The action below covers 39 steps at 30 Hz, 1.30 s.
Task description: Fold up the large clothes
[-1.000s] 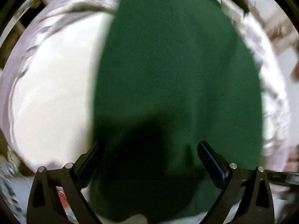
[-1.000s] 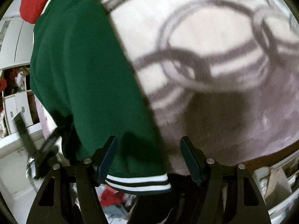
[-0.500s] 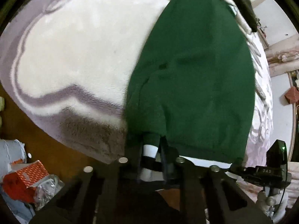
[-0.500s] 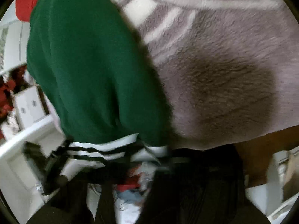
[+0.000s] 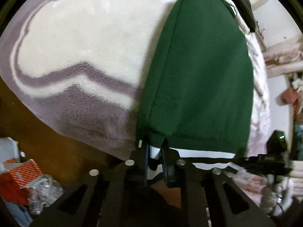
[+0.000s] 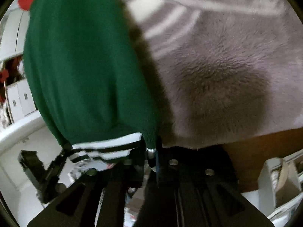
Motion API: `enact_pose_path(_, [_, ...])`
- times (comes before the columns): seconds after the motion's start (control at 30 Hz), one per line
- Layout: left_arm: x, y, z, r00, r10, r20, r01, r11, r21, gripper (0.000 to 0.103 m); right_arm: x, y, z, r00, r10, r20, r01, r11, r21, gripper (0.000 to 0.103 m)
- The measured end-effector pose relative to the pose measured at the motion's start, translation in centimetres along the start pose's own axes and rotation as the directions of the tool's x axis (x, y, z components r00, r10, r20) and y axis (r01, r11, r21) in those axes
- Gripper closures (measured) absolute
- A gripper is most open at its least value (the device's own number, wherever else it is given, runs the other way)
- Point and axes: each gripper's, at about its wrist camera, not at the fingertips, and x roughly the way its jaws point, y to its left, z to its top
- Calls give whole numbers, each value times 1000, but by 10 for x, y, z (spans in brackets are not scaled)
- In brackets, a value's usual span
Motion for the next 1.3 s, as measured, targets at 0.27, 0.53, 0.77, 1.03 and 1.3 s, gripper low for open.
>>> enact_pose_path(0.27, [12, 45, 7, 973, -229, -22, 226, 970, -85, 48, 5, -24, 23, 972, 235, -10, -235, 970, -61, 42])
enact_pose_path(0.53, [42, 27, 25, 947, -318, -47, 315, 947, -61, 30, 40, -3, 22, 885, 450, -118, -461, 883, -92, 32])
enact_pose_path(0.77, [24, 17, 15, 953, -302, 17, 303, 951, -54, 63, 68, 17, 22, 910, 402, -99, -410, 908, -84, 56])
enact_pose_path(1.03, [-27, -15, 23, 935, -350, 61, 354, 932, -80, 79, 19, 25, 1, 844, 534, -52, -534, 845, 16, 71])
enact_pose_path(1.3, [-92, -64, 96, 859, -479, 180, 496, 866, -60, 80, -105, 52, 6, 739, 674, 11, -674, 738, 35, 74])
